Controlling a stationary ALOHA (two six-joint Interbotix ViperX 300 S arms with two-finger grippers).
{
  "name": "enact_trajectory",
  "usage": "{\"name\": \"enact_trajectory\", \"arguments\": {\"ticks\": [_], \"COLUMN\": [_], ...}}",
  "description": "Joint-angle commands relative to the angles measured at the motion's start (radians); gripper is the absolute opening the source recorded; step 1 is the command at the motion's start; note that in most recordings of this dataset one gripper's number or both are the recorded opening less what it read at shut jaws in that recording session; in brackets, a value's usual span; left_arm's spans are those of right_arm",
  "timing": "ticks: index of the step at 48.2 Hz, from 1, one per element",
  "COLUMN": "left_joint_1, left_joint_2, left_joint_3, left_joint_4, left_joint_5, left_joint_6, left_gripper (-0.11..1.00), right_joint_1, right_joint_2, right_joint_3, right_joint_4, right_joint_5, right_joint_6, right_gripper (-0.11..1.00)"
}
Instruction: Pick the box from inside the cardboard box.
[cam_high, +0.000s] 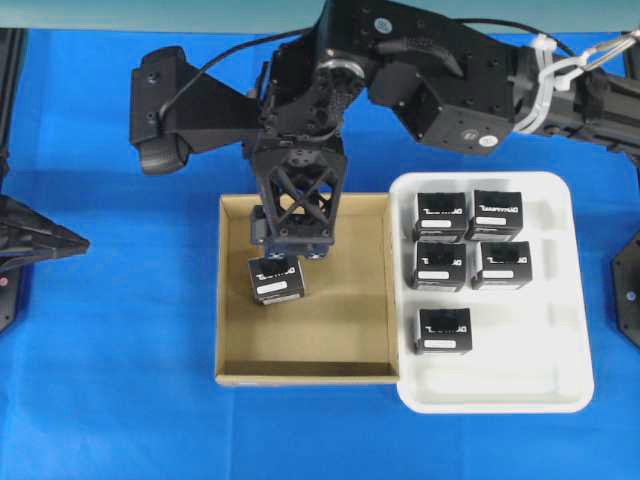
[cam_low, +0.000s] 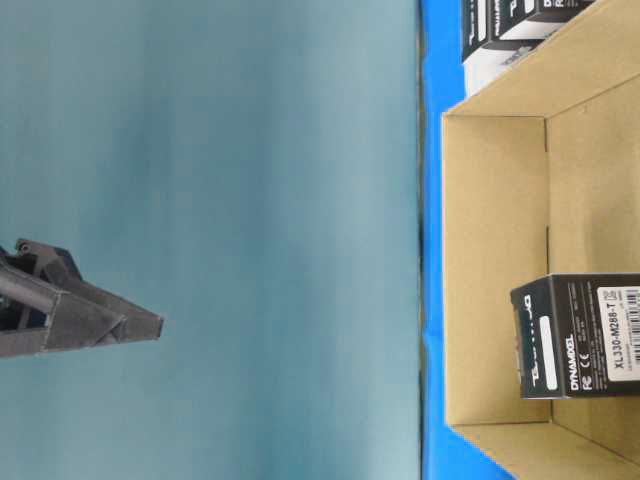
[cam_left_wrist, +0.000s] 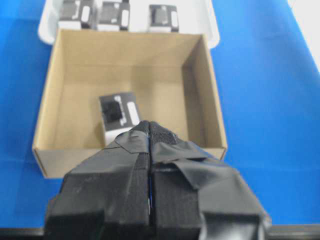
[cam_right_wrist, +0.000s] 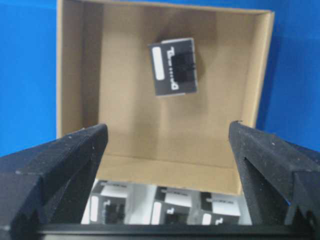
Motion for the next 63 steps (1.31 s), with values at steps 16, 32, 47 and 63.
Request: {"name": "enact_trajectory", "arguments": {"ticks": [16,32,47,63], "left_joint_1": [-0.012,-0.015,-0.015,-0.015], "left_joint_2": [0.002,0.002,0.005,0.005], "left_joint_3": [-0.031,-0.031,-0.031,-0.031], "left_joint_4": [0.002,0.002,0.002,0.002], "left_joint_5": [0.008,0.008,0.008,0.009], "left_joint_6": [-0.003,-0.003,-0.003,-0.005], "left_gripper": [-0.07,-0.07,-0.07,-0.07], "right_joint_1": [0.038,0.051,0.057,0.057], "right_joint_2": [0.031,0.04,0.072,0.109], "right_joint_3": [0.184,0.334,0.403,0.422], "right_joint_4": [-0.029,-0.034,-0.034,-0.051], "right_joint_5": [-0.143,-0.339,-0.422,-0.465], "right_joint_6": [-0.048,-0.055,-0.069,-0.106], "right_gripper": [0.98,0.98,0.98,0.99]}}
